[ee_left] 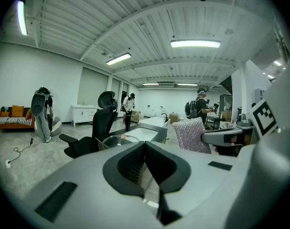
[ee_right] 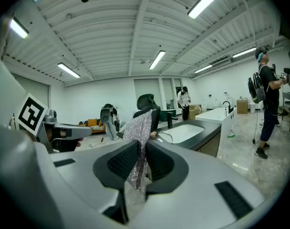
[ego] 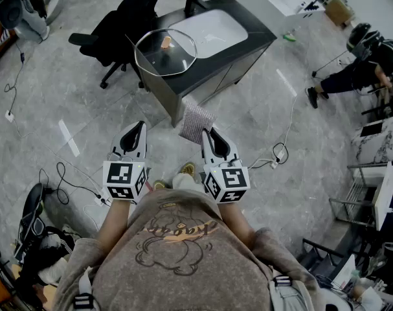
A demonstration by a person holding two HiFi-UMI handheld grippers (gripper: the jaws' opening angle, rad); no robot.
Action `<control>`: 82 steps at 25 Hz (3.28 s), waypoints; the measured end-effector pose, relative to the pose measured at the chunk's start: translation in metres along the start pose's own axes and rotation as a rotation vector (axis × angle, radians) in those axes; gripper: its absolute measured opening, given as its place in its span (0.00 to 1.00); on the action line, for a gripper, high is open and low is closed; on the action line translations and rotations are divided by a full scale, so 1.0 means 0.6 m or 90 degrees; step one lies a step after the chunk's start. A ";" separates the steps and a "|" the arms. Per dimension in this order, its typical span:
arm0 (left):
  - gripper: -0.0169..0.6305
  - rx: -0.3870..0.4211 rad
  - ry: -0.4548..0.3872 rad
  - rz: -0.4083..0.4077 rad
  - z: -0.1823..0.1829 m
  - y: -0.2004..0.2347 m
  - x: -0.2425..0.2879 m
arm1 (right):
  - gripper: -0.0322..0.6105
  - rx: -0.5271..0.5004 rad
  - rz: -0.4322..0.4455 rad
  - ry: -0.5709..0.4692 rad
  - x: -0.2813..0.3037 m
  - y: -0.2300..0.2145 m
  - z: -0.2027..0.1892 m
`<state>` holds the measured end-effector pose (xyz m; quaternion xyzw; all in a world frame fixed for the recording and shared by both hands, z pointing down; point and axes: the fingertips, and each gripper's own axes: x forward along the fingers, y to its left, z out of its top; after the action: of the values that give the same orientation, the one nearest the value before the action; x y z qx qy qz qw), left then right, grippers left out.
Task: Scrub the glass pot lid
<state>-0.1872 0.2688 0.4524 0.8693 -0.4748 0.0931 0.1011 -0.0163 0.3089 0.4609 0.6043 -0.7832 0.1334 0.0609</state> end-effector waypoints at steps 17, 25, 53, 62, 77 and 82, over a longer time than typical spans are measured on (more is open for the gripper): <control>0.05 -0.013 0.013 0.034 0.010 -0.009 0.063 | 0.17 0.022 0.043 -0.002 0.042 -0.059 0.019; 0.05 -0.018 -0.004 0.078 0.015 -0.002 0.120 | 0.17 0.009 0.069 -0.010 0.079 -0.122 0.028; 0.05 -0.022 0.036 0.025 0.093 0.178 0.475 | 0.17 0.010 0.055 -0.016 0.446 -0.230 0.146; 0.05 -0.016 0.055 -0.001 0.136 0.226 0.562 | 0.17 0.013 0.040 -0.025 0.542 -0.245 0.202; 0.36 0.001 0.157 0.037 0.088 0.245 0.660 | 0.17 0.003 0.099 0.002 0.634 -0.307 0.220; 0.34 0.003 0.217 0.024 0.019 0.244 0.712 | 0.17 -0.001 0.099 0.011 0.648 -0.337 0.218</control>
<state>-0.0830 -0.1562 0.5641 0.8319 -0.4669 0.2427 0.1763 0.0849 -0.1373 0.4628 0.5406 -0.8271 0.1427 0.0576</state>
